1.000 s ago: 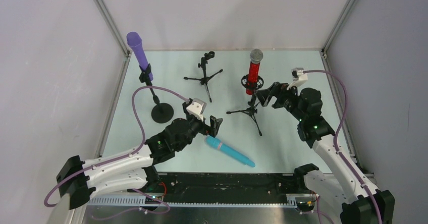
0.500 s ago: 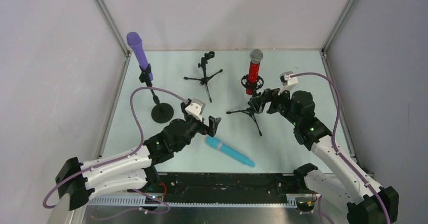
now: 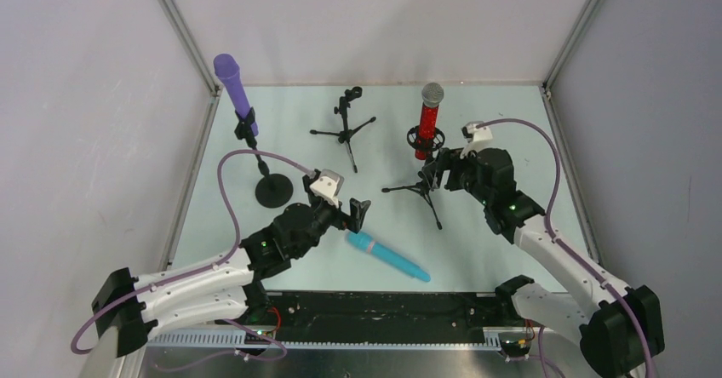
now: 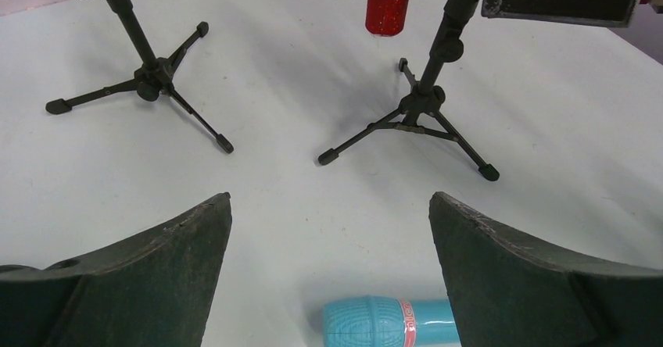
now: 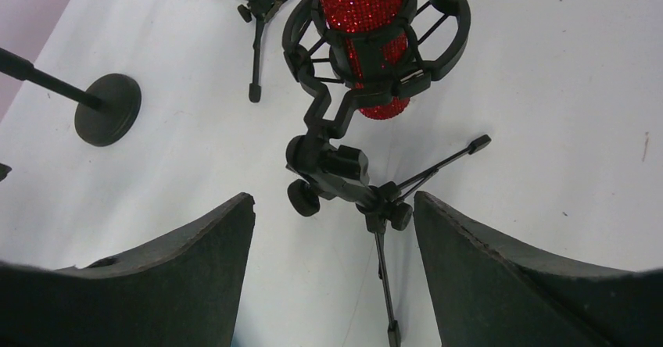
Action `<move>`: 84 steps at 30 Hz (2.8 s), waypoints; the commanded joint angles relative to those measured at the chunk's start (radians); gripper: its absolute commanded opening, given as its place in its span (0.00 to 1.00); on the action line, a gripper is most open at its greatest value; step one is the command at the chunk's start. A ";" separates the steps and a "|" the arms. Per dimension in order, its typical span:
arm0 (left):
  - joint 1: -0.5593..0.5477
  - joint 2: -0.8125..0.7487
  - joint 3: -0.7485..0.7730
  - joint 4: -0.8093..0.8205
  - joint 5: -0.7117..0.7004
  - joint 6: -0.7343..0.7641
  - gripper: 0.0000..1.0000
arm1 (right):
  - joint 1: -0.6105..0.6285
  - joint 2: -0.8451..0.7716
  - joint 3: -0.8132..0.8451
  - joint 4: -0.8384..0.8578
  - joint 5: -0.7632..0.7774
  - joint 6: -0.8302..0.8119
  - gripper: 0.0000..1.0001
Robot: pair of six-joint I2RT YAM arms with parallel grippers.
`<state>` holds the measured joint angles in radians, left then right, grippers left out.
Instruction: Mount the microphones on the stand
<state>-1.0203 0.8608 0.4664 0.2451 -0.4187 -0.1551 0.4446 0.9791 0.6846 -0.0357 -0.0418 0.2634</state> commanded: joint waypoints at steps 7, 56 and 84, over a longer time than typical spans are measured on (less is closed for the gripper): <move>-0.004 -0.022 -0.012 0.031 -0.034 0.019 1.00 | 0.015 0.096 0.014 0.131 0.019 0.019 0.76; -0.004 0.014 -0.017 0.103 -0.065 -0.123 1.00 | -0.032 0.203 0.088 0.232 -0.093 0.010 0.19; -0.004 0.029 -0.009 0.115 -0.050 -0.080 1.00 | -0.043 0.126 0.250 0.144 -0.082 -0.040 0.18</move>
<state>-1.0203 0.8906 0.4538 0.3202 -0.4641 -0.2573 0.4088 1.1542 0.8410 0.0391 -0.1291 0.2325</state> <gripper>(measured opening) 0.996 0.428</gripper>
